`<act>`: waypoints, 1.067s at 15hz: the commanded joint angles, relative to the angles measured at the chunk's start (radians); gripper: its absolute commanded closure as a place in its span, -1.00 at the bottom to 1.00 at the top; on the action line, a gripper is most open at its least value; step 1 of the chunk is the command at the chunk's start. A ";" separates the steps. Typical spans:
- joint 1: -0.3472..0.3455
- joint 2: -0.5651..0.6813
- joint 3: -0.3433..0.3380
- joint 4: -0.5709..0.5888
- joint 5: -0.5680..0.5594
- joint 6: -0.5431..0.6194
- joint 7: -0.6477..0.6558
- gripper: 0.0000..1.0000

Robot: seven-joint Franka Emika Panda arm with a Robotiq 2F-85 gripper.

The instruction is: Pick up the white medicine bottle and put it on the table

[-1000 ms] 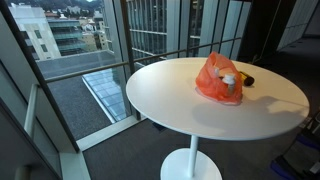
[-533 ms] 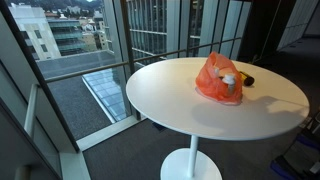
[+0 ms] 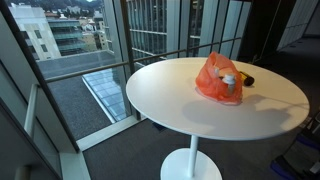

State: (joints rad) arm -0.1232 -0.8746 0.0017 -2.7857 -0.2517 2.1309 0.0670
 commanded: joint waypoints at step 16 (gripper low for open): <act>0.031 0.404 0.036 0.197 0.165 0.115 0.132 -1.00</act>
State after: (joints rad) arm -0.0982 -0.4707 0.0441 -2.5899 -0.0832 2.2490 0.1968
